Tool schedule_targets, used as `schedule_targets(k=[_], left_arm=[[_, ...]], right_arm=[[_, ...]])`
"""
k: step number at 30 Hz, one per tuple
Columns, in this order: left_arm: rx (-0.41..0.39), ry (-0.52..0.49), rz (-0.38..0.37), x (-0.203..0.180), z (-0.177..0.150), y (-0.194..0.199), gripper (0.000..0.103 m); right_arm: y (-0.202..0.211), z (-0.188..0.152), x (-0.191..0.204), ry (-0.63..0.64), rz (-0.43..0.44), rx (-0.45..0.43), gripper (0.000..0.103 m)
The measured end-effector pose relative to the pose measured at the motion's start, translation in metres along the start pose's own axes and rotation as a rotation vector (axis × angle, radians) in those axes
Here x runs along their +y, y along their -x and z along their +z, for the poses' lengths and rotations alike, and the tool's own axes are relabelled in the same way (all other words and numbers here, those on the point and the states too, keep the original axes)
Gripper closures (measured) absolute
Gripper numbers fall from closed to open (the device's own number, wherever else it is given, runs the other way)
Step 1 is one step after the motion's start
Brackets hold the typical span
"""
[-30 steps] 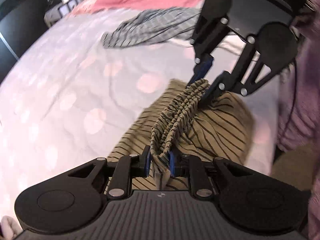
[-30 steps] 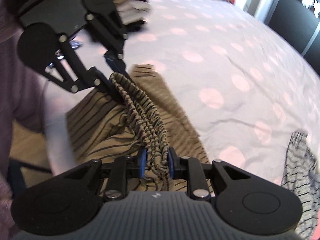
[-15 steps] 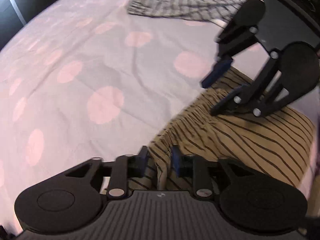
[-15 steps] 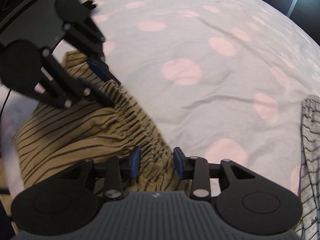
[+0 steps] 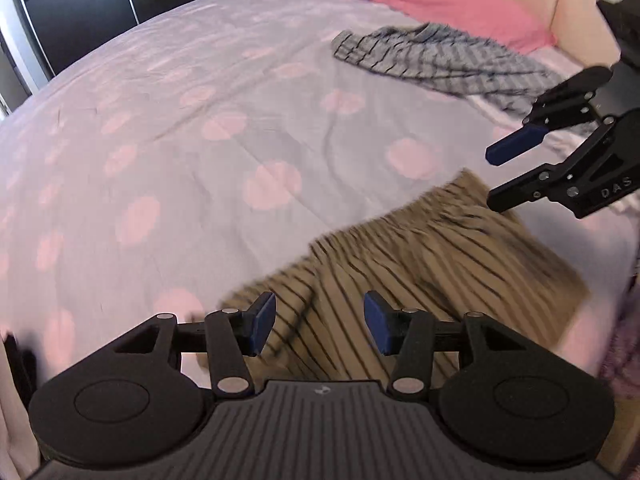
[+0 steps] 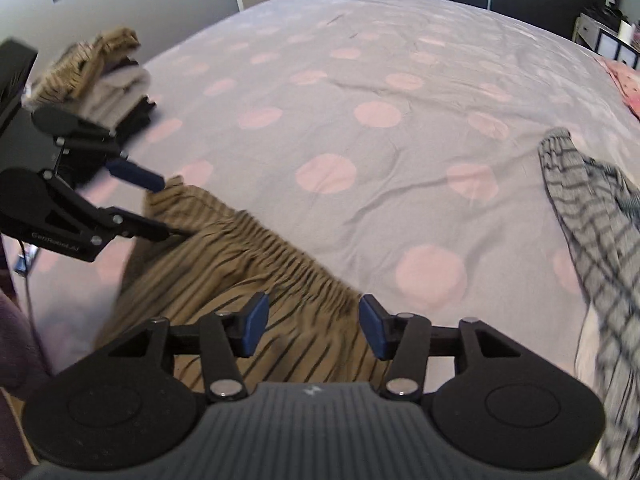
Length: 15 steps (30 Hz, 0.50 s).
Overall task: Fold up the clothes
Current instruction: 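Open both tools and release the folded trousers onto the bed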
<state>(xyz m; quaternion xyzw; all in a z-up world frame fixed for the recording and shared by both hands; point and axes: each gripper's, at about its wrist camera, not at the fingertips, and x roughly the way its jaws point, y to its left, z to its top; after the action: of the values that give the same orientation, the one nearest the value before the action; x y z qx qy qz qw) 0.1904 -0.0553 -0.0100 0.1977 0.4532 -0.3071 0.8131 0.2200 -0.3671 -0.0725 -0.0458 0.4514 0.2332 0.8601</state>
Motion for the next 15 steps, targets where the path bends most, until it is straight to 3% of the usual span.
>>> schedule_targets(k=[8, 15], left_arm=[[0.001, 0.072, -0.061, -0.040, -0.078, 0.027, 0.056], [-0.027, 0.284, -0.025, -0.046, -0.129, 0.009, 0.056]], right_arm=[[0.044, -0.068, 0.019, -0.097, 0.036, -0.030, 0.049], [0.038, -0.124, 0.027, -0.231, 0.034, -0.026, 0.049]])
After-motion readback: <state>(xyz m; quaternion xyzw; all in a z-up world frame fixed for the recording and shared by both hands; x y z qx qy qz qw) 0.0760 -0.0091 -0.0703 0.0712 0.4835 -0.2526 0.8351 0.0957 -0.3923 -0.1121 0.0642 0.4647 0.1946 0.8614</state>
